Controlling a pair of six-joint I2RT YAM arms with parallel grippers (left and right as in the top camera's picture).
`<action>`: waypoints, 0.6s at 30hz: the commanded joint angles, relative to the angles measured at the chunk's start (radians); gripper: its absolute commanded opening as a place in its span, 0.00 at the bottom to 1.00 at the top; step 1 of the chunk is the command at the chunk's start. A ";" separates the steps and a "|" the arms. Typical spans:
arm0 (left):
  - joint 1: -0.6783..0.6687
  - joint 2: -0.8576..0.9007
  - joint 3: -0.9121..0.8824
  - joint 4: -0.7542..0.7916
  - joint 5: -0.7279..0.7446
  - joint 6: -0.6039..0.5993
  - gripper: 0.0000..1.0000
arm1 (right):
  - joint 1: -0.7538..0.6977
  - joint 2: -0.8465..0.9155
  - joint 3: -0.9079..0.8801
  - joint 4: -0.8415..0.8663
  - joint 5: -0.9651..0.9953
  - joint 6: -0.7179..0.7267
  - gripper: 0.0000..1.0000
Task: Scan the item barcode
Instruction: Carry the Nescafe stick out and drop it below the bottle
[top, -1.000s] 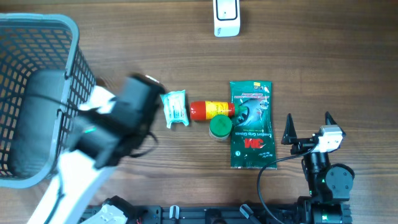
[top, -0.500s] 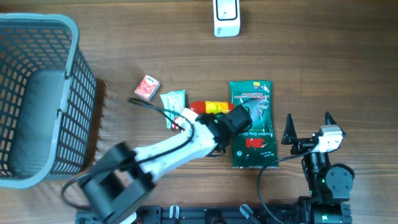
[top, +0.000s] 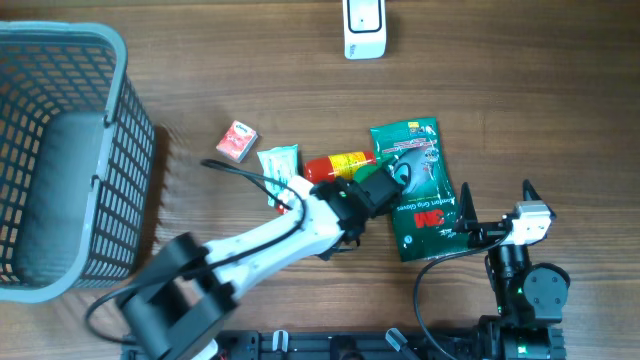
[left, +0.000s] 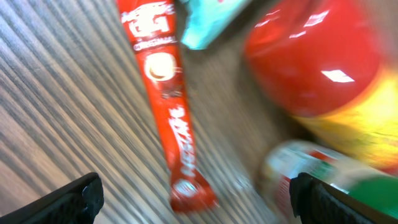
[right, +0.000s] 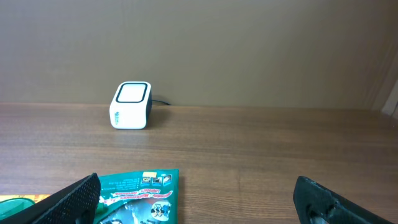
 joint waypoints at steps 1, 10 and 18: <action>0.021 -0.133 0.001 0.000 -0.046 0.093 1.00 | 0.003 -0.002 -0.001 0.002 0.013 -0.010 1.00; 0.021 -0.397 0.107 0.082 -0.505 0.506 1.00 | 0.003 -0.002 -0.001 0.002 0.013 -0.010 1.00; 0.186 -0.504 0.201 0.488 -0.583 1.010 1.00 | 0.003 -0.002 -0.001 0.002 0.013 -0.010 1.00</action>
